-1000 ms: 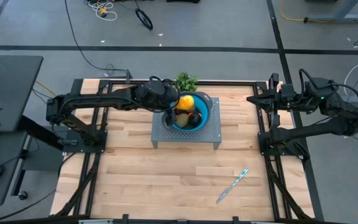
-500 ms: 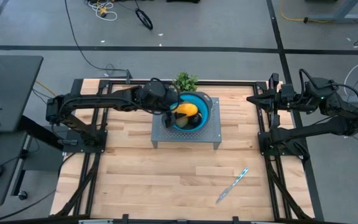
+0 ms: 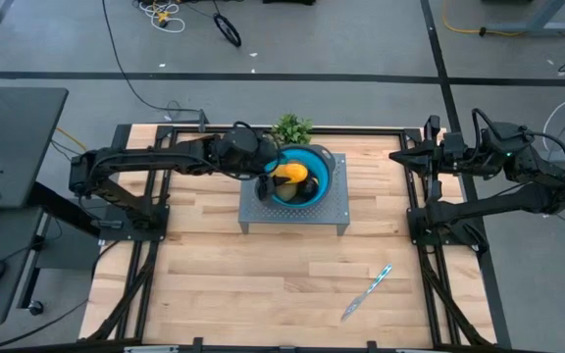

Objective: Pick & Place Fruit
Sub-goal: Put the knife on the shelf

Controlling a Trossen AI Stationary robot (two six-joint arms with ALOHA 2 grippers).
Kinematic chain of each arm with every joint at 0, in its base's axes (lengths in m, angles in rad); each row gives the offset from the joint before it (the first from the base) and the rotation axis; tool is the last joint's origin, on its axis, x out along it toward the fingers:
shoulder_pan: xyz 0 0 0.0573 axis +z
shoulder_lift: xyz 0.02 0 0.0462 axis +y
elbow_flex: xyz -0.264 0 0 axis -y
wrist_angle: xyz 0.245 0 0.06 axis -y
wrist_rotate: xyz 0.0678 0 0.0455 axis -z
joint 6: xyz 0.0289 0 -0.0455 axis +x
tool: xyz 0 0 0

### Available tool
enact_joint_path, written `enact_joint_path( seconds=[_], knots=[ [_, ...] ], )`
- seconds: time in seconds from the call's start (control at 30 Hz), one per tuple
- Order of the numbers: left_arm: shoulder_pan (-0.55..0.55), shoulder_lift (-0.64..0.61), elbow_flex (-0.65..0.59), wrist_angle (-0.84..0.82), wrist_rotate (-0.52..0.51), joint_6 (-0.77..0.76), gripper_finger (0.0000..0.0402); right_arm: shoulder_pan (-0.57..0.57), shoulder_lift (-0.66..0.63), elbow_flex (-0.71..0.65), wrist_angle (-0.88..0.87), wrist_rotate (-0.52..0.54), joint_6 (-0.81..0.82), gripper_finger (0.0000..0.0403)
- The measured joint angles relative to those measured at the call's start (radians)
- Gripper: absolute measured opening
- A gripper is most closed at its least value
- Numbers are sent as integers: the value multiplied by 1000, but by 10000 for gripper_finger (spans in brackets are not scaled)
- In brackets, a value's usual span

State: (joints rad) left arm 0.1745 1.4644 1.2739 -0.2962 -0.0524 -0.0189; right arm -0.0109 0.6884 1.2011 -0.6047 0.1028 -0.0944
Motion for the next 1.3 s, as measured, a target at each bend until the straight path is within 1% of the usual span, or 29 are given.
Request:
enact_joint_path(
  seconds=[0.1, 0.2, 0.3, 0.43, 0.7, 0.83, 1.03, 1.3],
  knots=[
    [-6, -27, 1, 1, -19, -2, 334, 0, 0, 0, 0, 0, 0, 0],
    [-16, -53, 1, 3, -31, -48, 333, 0, 0, 0, 0, 0, 0, 0],
    [-32, -73, 1, 4, -40, -59, 327, 0, 0, 0, 0, 0, 0, 0],
    [-49, -85, 1, 0, -76, -28, 309, 0, 0, 0, 0, 0, 0, 0],
    [-51, -84, 1, -2, -79, -26, 269, 0, 0, 0, 0, 0, 0, 0],
    [-51, -85, 1, -1, -58, -28, 244, 0, 0, 0, 1, 0, 0, 0],
    [-51, -85, 1, 1, -18, -29, 195, 0, 0, 0, 1, 0, 0, 0],
    [-51, -84, 1, 3, -15, -29, 133, 0, 0, 0, 1, 0, 0, 0]
  ],
)
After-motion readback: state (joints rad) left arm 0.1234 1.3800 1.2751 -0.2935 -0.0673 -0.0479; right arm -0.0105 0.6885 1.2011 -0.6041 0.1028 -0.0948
